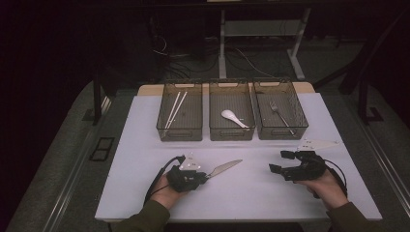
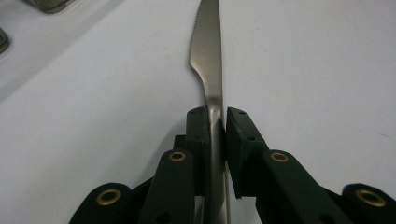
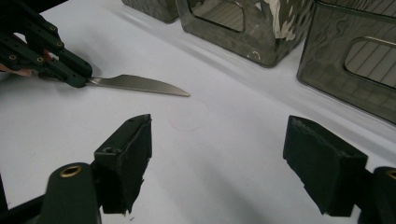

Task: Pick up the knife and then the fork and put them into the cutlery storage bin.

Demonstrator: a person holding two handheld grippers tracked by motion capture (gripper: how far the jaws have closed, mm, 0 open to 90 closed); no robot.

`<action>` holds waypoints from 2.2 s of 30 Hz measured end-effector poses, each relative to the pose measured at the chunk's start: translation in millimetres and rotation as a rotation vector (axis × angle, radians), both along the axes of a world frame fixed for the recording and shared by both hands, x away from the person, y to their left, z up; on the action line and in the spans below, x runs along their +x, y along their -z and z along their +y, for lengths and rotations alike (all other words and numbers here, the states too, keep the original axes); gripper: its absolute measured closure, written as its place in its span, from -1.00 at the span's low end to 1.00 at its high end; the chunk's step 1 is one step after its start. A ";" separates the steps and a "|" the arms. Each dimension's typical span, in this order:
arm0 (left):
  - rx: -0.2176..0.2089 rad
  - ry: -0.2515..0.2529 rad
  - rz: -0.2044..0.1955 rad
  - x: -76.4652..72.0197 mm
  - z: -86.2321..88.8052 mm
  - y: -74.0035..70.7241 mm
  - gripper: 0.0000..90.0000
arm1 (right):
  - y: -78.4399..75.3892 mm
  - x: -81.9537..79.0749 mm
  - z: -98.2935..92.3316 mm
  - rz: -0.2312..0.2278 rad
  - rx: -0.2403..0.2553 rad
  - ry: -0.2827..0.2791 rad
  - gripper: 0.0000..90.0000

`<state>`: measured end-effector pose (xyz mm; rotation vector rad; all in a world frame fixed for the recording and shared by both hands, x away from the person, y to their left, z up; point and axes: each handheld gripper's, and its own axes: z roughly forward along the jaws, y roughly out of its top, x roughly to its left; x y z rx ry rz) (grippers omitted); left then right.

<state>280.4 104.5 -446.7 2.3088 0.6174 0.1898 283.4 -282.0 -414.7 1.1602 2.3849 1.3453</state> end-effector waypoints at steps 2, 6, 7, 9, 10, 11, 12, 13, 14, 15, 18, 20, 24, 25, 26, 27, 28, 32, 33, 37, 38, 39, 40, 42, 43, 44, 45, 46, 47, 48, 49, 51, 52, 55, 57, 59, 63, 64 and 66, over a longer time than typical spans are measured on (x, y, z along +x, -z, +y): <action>0.002 -0.001 -0.002 0.2 -0.4 -0.6 0.76 | -0.1 -0.2 0.0 -0.002 0.001 -0.003 -0.47; -0.018 -0.017 -0.020 -1.3 -1.0 -6.4 0.76 | -0.3 0.1 -0.3 0.000 0.003 -0.002 -0.47; -0.035 -0.019 -0.032 -1.2 0.0 -8.8 0.76 | -0.5 -0.1 -0.4 0.000 0.003 -0.001 -0.47; -0.072 -0.036 -0.040 -2.6 1.7 -14.0 0.76 | -0.5 0.0 -0.3 0.001 0.004 -0.002 -0.47; -0.095 -0.041 -0.047 -3.2 2.6 -16.8 0.76 | -0.6 -0.1 -0.1 0.002 0.005 -0.003 -0.47; -0.113 -0.039 -0.056 -3.5 4.1 -20.0 0.76 | -0.9 -0.4 0.2 0.004 0.009 -0.006 -0.47; -0.136 -0.044 -0.060 -4.2 4.9 -23.2 0.76 | -1.3 -0.6 0.7 0.002 0.013 -0.009 -0.47; -0.150 -0.043 -0.077 -4.6 6.4 -26.3 0.76 | -1.7 -0.8 1.2 0.002 0.014 -0.010 -0.47; -0.170 -0.049 -0.083 -5.0 7.3 -29.1 0.76 | -2.0 -1.0 1.7 0.001 0.014 -0.014 -0.47; -0.190 -0.053 -0.090 -5.2 8.7 -31.5 0.76 | -2.4 -1.1 2.3 -0.002 0.016 -0.019 -0.47; -0.233 -0.057 -0.092 -5.8 11.6 -35.9 0.76 | -4.2 -1.7 4.5 -0.006 0.027 -0.034 -0.47; -0.247 -0.053 -0.092 -6.8 11.0 -37.4 0.76 | -7.0 -2.7 7.1 -0.003 0.043 -0.048 -0.49; -0.266 -0.039 -0.105 -9.2 3.9 -39.6 0.76 | -15.0 -4.7 17.3 -0.010 0.088 -0.094 -0.50; -0.262 -0.036 -0.110 -9.7 1.5 -40.6 0.76 | -17.4 -5.0 21.4 -0.007 0.103 -0.104 -0.49; -0.268 -0.035 -0.115 -10.1 -1.9 -41.0 0.76 | -20.0 -4.8 26.1 -0.009 0.123 -0.111 -0.46; -0.267 -0.032 -0.117 -10.3 -5.2 -41.8 0.76 | -22.6 -4.7 31.8 -0.011 0.144 -0.120 -0.44; -0.269 -0.026 -0.120 -10.5 -8.9 -42.3 0.76 | -25.1 -4.4 38.0 -0.013 0.159 -0.131 -0.39; -0.266 -0.018 -0.133 -11.3 -24.5 -43.4 0.76 | -32.0 -3.7 66.0 -0.022 0.205 -0.184 -0.09; -0.264 -0.021 -0.137 -11.2 -28.2 -43.6 0.76 | -32.7 -3.4 72.4 -0.025 0.214 -0.199 -0.04; -0.257 -0.039 -0.157 -12.2 -39.8 -43.8 0.76 | -32.3 -0.9 93.6 -0.021 0.245 -0.215 0.21; -0.256 -0.041 -0.164 -12.5 -41.7 -43.8 0.76 | -31.8 0.2 97.6 -0.019 0.250 -0.220 0.27; -0.253 -0.044 -0.164 -12.8 -42.7 -44.3 0.76 | -31.3 1.3 101.3 -0.016 0.253 -0.218 0.32; -0.258 -0.044 -0.171 -12.7 -43.9 -44.3 0.76 | -30.7 2.5 104.3 -0.017 0.258 -0.213 0.39; -0.259 -0.047 -0.180 -12.7 -44.7 -45.0 0.76 | -29.9 5.4 108.4 -0.014 0.267 -0.200 0.52; -0.263 -0.051 -0.184 -12.7 -44.8 -45.5 0.76 | -29.6 6.8 110.0 -0.010 0.271 -0.196 0.59; -0.264 -0.052 -0.190 -12.8 -44.7 -46.0 0.76 | -29.2 7.8 111.4 -0.016 0.275 -0.190 0.64; -0.263 -0.054 -0.196 -13.2 -44.6 -46.4 0.76 | -28.9 9.0 112.7 -0.018 0.276 -0.190 0.70; -0.262 -0.054 -0.202 -13.2 -44.5 -46.8 0.76 | -28.7 9.8 114.0 -0.016 0.276 -0.189 0.73; -0.265 -0.057 -0.202 -13.3 -44.3 -47.0 0.76 | -28.4 10.2 115.1 -0.021 0.275 -0.187 0.78; -0.265 -0.058 -0.202 -13.2 -43.9 -47.3 0.76 | -28.2 10.5 116.1 -0.022 0.278 -0.184 0.82; -0.267 -0.061 -0.203 -13.3 -43.6 -47.3 0.76 | -28.2 10.9 116.9 -0.024 0.279 -0.186 0.83; -0.273 -0.060 -0.202 -12.4 -41.8 -47.9 0.77 | -28.7 10.5 118.0 -0.043 0.268 -0.181 0.93; -0.277 -0.058 -0.204 -12.6 -41.7 -47.9 0.77 | -28.8 10.7 117.5 -0.049 0.263 -0.181 0.94; -0.276 -0.055 -0.197 -12.5 -42.6 -47.1 0.77 | -29.2 10.4 116.9 -0.048 0.259 -0.185 0.95; -0.283 -0.049 -0.195 -12.5 -42.6 -45.9 0.77 | -29.0 9.7 116.8 -0.049 0.256 -0.184 0.96; -0.285 -0.040 -0.192 -12.2 -42.2 -45.5 0.75 | -29.7 9.4 116.3 -0.054 0.251 -0.188 0.96; -0.289 -0.032 -0.188 -12.0 -40.1 -44.1 0.67 | -31.0 9.1 113.8 -0.065 0.233 -0.177 0.96; -0.291 -0.031 -0.188 -12.3 -39.0 -43.6 0.63 | -31.6 9.3 112.3 -0.066 0.231 -0.177 0.96; -0.288 -0.025 -0.191 -12.9 -36.1 -43.0 0.53 | -33.5 9.9 108.7 -0.070 0.229 -0.172 0.96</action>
